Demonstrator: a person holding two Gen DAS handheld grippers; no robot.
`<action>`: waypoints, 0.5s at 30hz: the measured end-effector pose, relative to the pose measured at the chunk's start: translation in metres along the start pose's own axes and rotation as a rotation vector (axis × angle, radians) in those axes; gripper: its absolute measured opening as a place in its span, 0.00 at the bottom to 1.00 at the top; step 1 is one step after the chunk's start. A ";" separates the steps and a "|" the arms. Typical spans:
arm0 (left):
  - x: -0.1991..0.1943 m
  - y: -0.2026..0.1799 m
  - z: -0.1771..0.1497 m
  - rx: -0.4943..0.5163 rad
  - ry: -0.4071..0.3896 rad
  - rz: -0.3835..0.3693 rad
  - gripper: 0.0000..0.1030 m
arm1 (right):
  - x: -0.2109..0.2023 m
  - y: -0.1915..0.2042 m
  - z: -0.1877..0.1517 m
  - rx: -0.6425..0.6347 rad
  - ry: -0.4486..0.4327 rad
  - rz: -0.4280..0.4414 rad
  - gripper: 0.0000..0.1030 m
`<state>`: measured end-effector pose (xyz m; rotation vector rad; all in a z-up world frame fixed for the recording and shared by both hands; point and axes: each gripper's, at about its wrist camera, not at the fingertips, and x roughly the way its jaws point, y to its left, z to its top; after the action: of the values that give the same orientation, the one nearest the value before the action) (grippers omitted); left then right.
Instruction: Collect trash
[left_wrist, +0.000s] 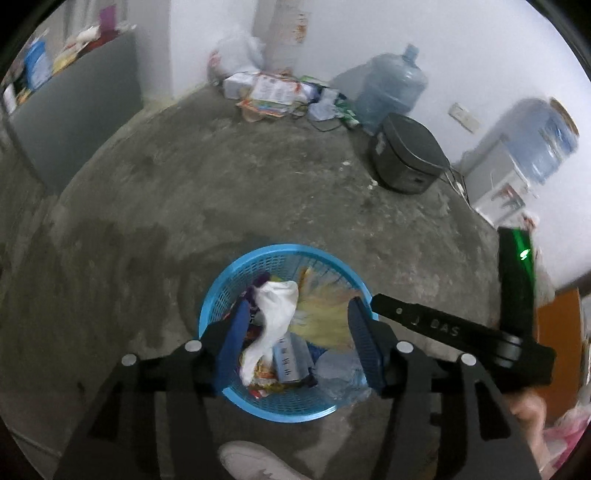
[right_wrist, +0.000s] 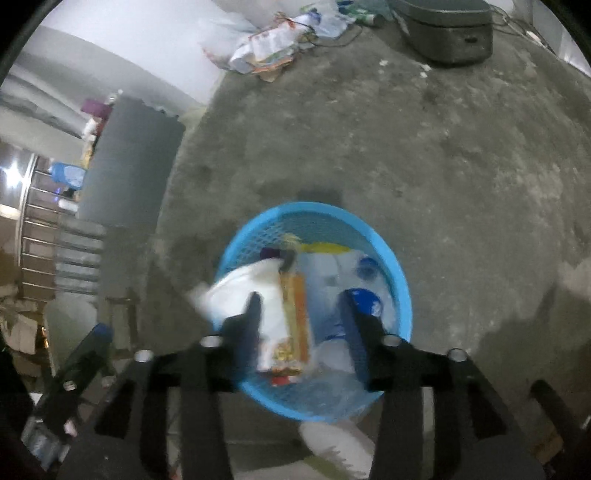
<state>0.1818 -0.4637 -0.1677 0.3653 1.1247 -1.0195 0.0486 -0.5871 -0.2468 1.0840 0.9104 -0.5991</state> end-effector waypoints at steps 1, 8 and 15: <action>-0.004 0.004 -0.002 -0.023 -0.002 -0.006 0.57 | 0.000 -0.003 -0.001 0.006 -0.001 -0.014 0.44; -0.066 0.007 -0.004 -0.033 -0.146 0.006 0.69 | -0.040 -0.006 -0.015 0.022 -0.077 -0.001 0.47; -0.185 -0.006 -0.026 -0.010 -0.395 -0.008 0.94 | -0.122 0.038 -0.042 -0.123 -0.292 -0.024 0.62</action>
<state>0.1505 -0.3584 -0.0161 0.1411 0.7747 -1.0381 0.0027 -0.5353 -0.1315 0.8496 0.6971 -0.6917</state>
